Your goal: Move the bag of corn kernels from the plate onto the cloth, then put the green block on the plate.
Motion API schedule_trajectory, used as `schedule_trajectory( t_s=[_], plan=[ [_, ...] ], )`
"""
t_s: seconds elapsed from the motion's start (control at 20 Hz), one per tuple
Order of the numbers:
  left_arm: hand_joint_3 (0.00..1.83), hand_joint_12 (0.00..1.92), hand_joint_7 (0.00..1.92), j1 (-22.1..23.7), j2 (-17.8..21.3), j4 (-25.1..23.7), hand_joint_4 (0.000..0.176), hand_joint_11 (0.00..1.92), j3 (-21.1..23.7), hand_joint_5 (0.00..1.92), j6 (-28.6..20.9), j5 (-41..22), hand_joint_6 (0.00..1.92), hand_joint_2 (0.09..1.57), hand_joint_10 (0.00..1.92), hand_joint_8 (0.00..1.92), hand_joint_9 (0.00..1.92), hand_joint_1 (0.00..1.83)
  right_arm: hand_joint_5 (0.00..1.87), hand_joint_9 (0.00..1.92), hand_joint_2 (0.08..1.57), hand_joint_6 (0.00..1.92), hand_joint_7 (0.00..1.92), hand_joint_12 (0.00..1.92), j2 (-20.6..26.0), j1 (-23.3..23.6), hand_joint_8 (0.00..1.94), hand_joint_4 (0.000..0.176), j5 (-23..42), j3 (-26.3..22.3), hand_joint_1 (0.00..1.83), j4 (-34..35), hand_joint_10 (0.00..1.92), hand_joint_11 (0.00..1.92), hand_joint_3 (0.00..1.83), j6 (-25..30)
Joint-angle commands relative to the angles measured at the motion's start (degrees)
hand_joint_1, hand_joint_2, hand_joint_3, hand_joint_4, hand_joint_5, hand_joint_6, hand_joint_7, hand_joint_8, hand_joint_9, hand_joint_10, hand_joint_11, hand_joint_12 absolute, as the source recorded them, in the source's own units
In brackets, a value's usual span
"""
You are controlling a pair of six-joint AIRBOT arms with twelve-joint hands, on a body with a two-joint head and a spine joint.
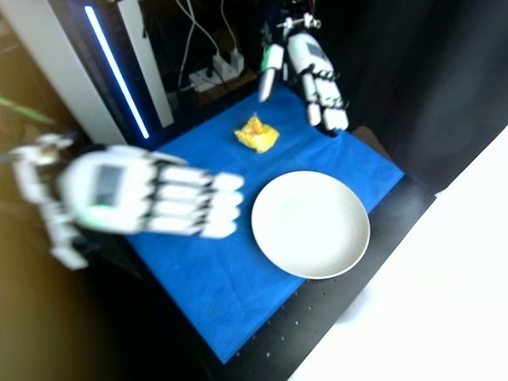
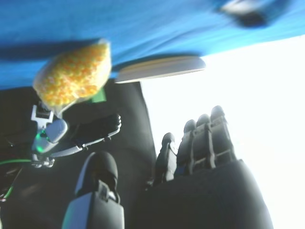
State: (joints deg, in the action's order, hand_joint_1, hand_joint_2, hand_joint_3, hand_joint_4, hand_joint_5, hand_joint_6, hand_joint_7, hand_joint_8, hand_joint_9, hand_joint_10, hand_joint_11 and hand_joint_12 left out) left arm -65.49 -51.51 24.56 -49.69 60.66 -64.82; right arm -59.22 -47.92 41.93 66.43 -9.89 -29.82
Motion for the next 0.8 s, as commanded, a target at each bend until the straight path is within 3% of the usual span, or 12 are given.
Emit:
schedule_trajectory(
  t_s=[0.0, 0.05, 0.1, 0.15, 0.25, 0.3, 0.35, 0.4, 0.45, 0.5, 0.6, 0.75],
  plan=[
    [0.01, 0.0, 0.0, 0.01, 0.34, -0.33, 0.142, 0.0, 0.07, 0.0, -0.21, -8.99, 0.0, 1.26, 0.0, 0.0, 0.0, 0.08, 0.02, 0.09, 1.15, 0.01, 0.09, 0.68, -0.06, 0.69, 0.01, 0.0, 4.54, 0.61, 0.83, 1.19, 0.01, 0.0, 0.0, 0.28],
    [0.01, 0.0, 0.0, -0.16, 0.35, -0.13, 0.137, 0.0, 0.2, 0.0, -0.21, -9.26, 0.0, 1.26, 0.0, 0.0, 0.0, 0.08, 0.05, 0.15, 1.14, 0.02, 0.13, 0.96, -0.84, 1.04, 0.01, 0.0, 3.8, 1.04, 0.89, 1.18, 0.03, 0.0, 0.0, 0.28],
    [0.01, 0.0, 0.0, -0.31, 0.34, 0.06, 0.143, 0.0, 0.27, 0.0, -0.22, -9.38, 0.0, 1.26, 0.0, 0.0, 0.0, 0.1, 0.12, 0.31, 1.13, 0.04, 0.24, 1.4, -1.4, 1.15, 0.05, 0.0, 3.4, 1.36, 0.91, 1.18, 0.12, 0.0, 0.0, 0.28],
    [0.0, 0.0, 0.0, -0.34, 0.32, 0.13, 0.142, 0.0, 0.3, 0.0, -0.22, -9.39, 0.0, 1.26, 0.0, 0.0, 0.0, 0.13, 0.15, 0.31, 1.13, 0.05, 0.3, 1.52, -1.74, 1.15, 0.04, 0.0, 2.96, 1.51, 0.91, 1.18, 0.28, 0.0, 0.0, 0.28],
    [0.0, 0.0, 0.0, -0.35, 0.25, 0.17, 0.14, 0.0, 0.35, 0.0, -0.22, -9.5, 0.0, 1.24, 0.0, 0.0, 0.0, 0.14, 0.28, 0.3, 1.19, 0.23, 0.52, 1.72, -2.3, 1.15, 0.2, 0.0, 2.24, 1.81, 0.96, 1.18, 0.96, 0.0, 0.01, 0.28],
    [0.0, 0.0, 0.0, -0.36, 0.16, 0.26, 0.152, 0.0, 0.36, 0.0, -0.23, -9.59, 0.0, 1.24, 0.0, 0.0, 0.0, 0.15, 0.28, 0.35, 1.22, 0.4, 0.56, 1.78, -2.72, 1.15, 0.39, 0.0, 1.78, 2.07, 0.97, 1.16, 1.15, 0.05, 0.01, 0.28],
    [0.0, 0.0, 0.0, -0.37, 0.07, 0.3, 0.149, 0.0, 0.36, 0.0, -0.23, -9.62, 0.0, 1.25, 0.0, 0.0, 0.0, 0.12, 0.37, 0.6, 1.24, 0.53, 0.71, 1.76, -3.19, 1.15, 0.61, 0.0, 1.3, 2.33, 1.05, 1.15, 1.22, 0.42, 0.01, 0.28],
    [0.0, 0.0, 0.0, -0.4, -0.03, 0.37, 0.155, 0.0, 0.36, 0.0, -0.23, -9.69, 0.0, 1.26, 0.0, 0.0, 0.0, 0.11, 0.58, 0.85, 1.27, 1.27, 0.71, 1.75, -3.61, 1.15, 1.28, 0.0, 0.91, 2.57, 1.15, 1.14, 1.32, 0.78, 0.0, 0.28],
    [0.01, 0.0, 0.0, -0.46, -0.08, 0.49, 0.16, 0.0, 0.38, 0.0, -0.24, -9.73, 0.0, 1.27, 0.0, 0.0, 0.0, 0.1, 0.48, 0.93, 1.3, 1.45, 0.78, 1.75, -3.87, 1.15, 1.45, 0.0, 0.73, 2.73, 1.17, 1.15, 1.39, 0.88, 0.0, 0.28],
    [0.01, 0.0, 0.0, -0.59, -0.12, 0.67, 0.172, 0.0, 0.38, 0.0, -0.25, -9.79, 0.0, 1.27, 0.0, 0.0, 0.0, 0.09, 0.54, 0.95, 1.28, 1.4, 0.83, 1.72, -3.97, 1.15, 1.46, 0.0, 0.71, 2.79, 1.19, 1.16, 1.39, 0.9, 0.0, 0.32],
    [0.01, 0.0, 0.0, -1.01, -0.2, 0.98, 0.16, 0.0, 0.39, 0.0, -0.27, -10.03, 0.0, 1.28, 0.0, 0.0, 0.0, 0.08, 0.59, 0.96, 1.27, 1.35, 0.85, 1.71, -3.77, 1.33, 1.46, 0.0, 0.91, 2.8, 1.2, 1.08, 1.41, 0.91, 0.0, 0.49],
    [0.0, 0.0, 0.0, -1.38, -0.3, 1.26, 0.16, 0.0, 0.43, 0.0, -0.37, -10.31, 0.0, 1.29, 0.0, 0.0, 0.0, 0.08, 0.56, 0.91, 1.28, 1.41, 0.83, 1.75, -2.04, 2.07, 1.47, 0.0, 4.58, 2.44, 1.2, -0.65, 1.45, 0.83, 0.0, 3.22]
  ],
)
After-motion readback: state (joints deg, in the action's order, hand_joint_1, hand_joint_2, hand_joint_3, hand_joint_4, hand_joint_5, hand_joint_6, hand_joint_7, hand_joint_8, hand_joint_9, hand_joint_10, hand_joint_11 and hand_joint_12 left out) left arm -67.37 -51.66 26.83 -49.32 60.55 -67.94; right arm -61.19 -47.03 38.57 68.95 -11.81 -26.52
